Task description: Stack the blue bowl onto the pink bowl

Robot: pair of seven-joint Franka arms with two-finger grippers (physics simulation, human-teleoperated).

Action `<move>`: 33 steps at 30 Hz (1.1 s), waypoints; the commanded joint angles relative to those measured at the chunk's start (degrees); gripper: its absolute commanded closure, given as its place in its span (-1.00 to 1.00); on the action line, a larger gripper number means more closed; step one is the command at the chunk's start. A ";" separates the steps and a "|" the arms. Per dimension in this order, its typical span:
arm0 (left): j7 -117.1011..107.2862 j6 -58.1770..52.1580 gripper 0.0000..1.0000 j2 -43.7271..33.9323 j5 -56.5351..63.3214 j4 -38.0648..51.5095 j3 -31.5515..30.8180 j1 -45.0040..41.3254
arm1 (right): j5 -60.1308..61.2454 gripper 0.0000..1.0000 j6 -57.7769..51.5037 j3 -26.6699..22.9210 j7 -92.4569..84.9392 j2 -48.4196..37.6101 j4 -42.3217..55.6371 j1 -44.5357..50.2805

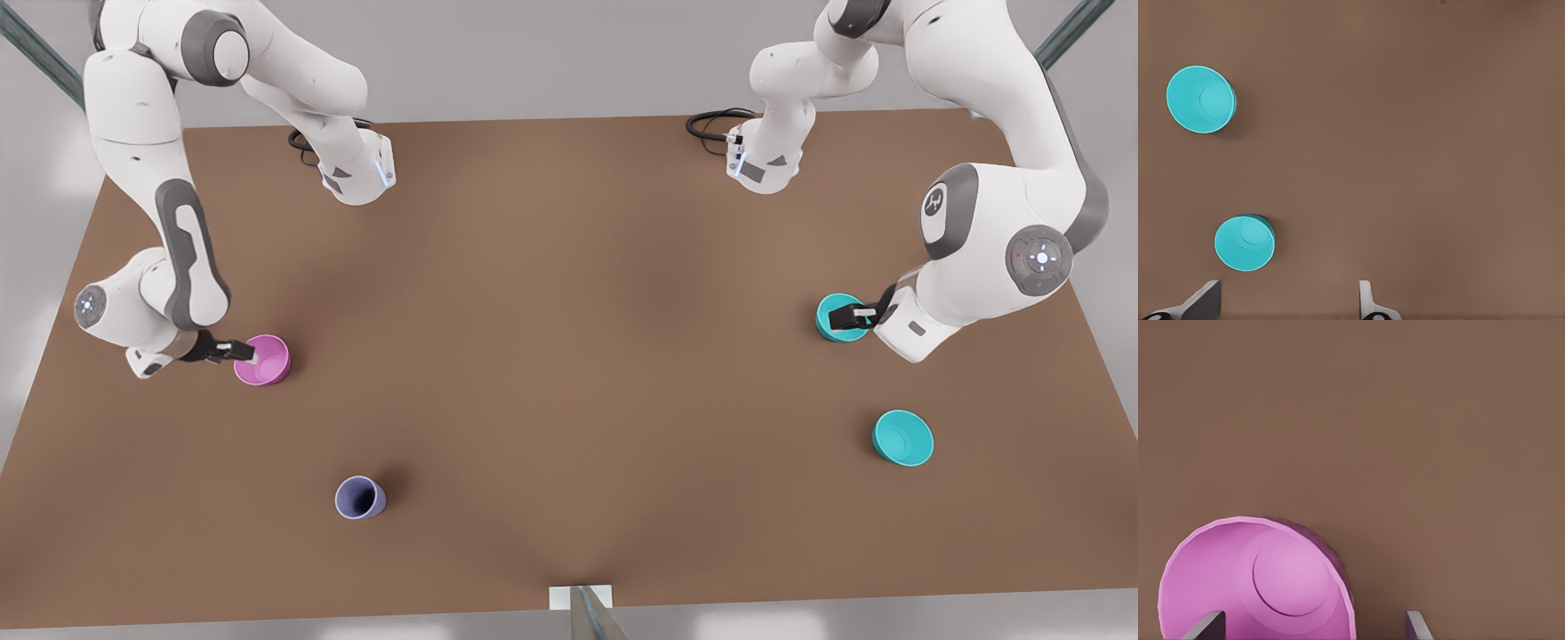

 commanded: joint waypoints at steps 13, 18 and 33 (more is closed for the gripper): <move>-0.54 0.05 -1.00 0.02 0.12 -0.11 -0.02 -0.09 | 2.93 0.57 -1.77 0.44 -6.03 2.66 2.14 0.35; -0.45 0.14 -1.00 0.72 0.12 -0.03 -0.02 0.09 | 4.41 0.57 -11.52 0.70 -5.68 2.05 7.76 4.21; -0.63 0.05 -1.00 0.64 0.03 -0.03 -0.02 0.00 | 19.10 0.57 -10.39 0.52 90.38 21.38 43.80 55.36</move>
